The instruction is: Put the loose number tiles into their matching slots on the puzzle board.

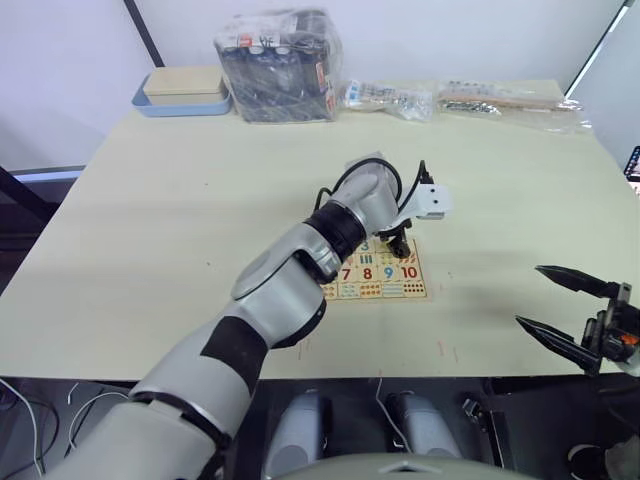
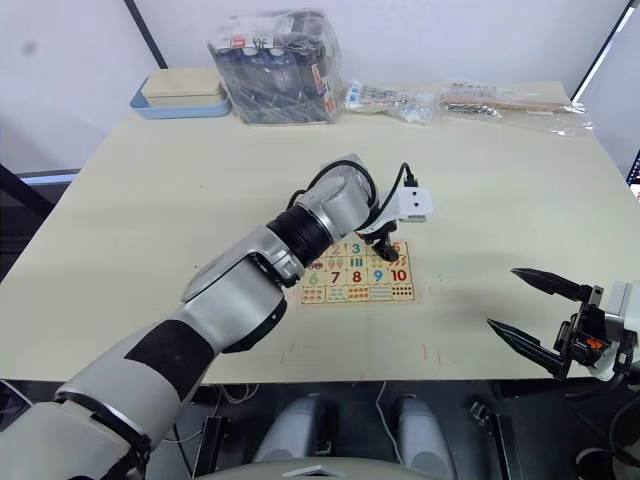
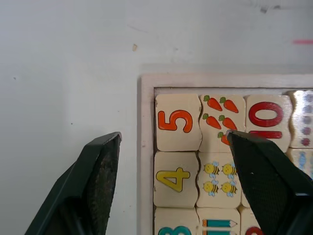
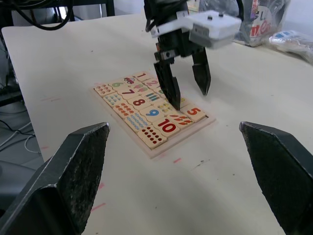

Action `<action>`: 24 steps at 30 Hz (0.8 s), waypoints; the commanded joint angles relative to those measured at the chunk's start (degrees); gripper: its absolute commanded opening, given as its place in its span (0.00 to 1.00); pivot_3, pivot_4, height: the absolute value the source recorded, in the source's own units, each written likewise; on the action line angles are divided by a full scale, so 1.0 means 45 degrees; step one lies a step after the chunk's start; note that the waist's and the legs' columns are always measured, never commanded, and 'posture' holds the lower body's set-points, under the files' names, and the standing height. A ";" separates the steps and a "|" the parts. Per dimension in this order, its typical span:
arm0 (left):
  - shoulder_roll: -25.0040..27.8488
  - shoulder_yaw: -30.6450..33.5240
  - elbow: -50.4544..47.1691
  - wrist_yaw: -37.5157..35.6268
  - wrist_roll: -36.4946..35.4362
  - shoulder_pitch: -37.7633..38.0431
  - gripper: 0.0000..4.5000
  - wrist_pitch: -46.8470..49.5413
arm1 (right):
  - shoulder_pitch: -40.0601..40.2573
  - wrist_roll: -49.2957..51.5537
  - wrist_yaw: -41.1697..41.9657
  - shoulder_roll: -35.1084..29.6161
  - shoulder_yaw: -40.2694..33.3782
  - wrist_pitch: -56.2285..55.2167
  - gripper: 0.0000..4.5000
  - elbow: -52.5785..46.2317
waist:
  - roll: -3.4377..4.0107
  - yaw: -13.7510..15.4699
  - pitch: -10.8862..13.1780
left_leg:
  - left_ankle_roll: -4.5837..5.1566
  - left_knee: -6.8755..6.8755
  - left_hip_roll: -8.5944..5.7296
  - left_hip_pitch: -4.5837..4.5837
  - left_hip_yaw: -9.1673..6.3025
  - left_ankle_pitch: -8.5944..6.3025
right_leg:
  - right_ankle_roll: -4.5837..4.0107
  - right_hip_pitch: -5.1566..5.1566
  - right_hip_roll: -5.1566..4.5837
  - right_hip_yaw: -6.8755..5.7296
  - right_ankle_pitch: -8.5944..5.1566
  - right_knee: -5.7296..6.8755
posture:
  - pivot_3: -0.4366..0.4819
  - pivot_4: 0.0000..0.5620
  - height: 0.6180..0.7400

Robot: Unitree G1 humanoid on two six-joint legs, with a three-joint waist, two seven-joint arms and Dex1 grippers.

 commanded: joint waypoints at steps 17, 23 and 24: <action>0.0770 0.2237 0.0397 0.0549 -0.1489 0.1395 0.28 -0.5972 | 0.0243 0.0202 -0.0189 0.0191 -0.0369 -0.0226 1.00 -0.0483 | 0.0004 0.0013 -0.0003 | 0.0000 0.0006 -0.0012 0.0005 0.0003 0.0000 | 0.0001 0.0003 -0.0010 0.0001 0.0002 0.0013 | 0.48 0.27 1.00; 0.0744 0.2246 0.0781 0.1033 -0.1297 0.1630 0.02 -0.6682 | 0.0288 0.0212 -0.0259 0.0196 -0.0343 -0.0225 1.00 -0.0559 | 0.0005 0.0013 -0.0003 | 0.0000 0.0007 -0.0014 0.0009 0.0004 0.0001 | 0.0001 0.0004 -0.0008 0.0002 0.0002 0.0018 | 0.48 0.27 1.00; 0.0724 0.2253 0.0891 0.1176 -0.1257 0.1649 0.02 -0.6785 | 0.0282 0.0214 -0.0270 0.0192 -0.0331 -0.0221 1.00 -0.0564 | 0.0005 0.0015 -0.0003 | 0.0000 0.0007 -0.0013 0.0009 0.0004 0.0001 | 0.0001 0.0003 -0.0009 0.0002 0.0002 0.0020 | 0.48 0.27 1.00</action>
